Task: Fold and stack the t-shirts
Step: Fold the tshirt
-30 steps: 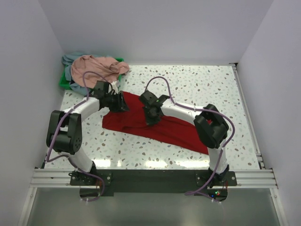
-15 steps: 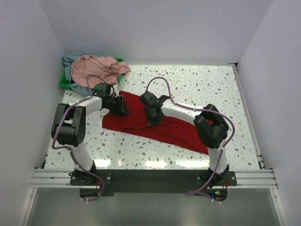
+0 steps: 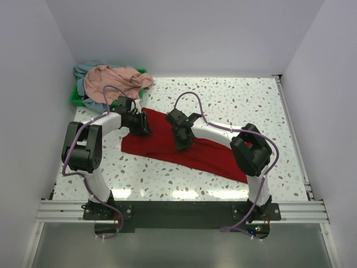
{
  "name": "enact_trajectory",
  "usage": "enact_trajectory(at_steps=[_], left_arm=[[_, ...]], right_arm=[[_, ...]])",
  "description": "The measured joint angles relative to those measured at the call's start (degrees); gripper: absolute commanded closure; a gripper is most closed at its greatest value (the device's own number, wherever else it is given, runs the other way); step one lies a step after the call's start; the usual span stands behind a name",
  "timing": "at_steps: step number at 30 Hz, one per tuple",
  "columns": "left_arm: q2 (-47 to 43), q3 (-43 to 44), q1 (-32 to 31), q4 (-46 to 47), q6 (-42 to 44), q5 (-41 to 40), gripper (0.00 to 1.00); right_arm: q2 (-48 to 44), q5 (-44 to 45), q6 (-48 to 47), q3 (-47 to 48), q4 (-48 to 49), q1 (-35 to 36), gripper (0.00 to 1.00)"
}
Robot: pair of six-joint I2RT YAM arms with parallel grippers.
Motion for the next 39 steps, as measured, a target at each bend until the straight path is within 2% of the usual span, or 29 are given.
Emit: enact_trajectory(at_steps=[6, 8, 14, 23, 26, 32, 39], left_arm=[[0.3, 1.9, 0.0, -1.4, 0.9, -0.2, 0.54], [0.4, 3.3, 0.0, -2.2, 1.2, -0.2, 0.54], [0.4, 7.8, -0.3, -4.0, 1.2, -0.6, 0.53], [0.3, 11.0, -5.9, -5.8, -0.9, 0.3, 0.53], [1.1, 11.0, -7.7, -6.1, -1.8, 2.0, 0.53], [9.7, 13.4, -8.2, -7.8, -1.8, 2.6, 0.53], [17.4, 25.1, -9.1, -11.8, -1.2, 3.1, 0.53]], right_arm=[[-4.0, -1.2, -0.1, -0.3, -2.4, 0.0, 0.52], [-6.9, -0.9, 0.0, -0.3, -3.2, 0.0, 0.5], [-14.6, 0.3, -0.1, -2.2, -3.2, -2.7, 0.5], [-16.2, 0.5, -2.5, -14.6, -0.7, -21.0, 0.5], [-16.2, 0.3, -4.1, -16.5, 0.2, -24.9, 0.5], [-16.2, -0.7, -7.6, -20.7, 2.5, -32.6, 0.5], [-15.8, -1.4, -9.7, -23.7, 3.3, -38.1, 0.5]])
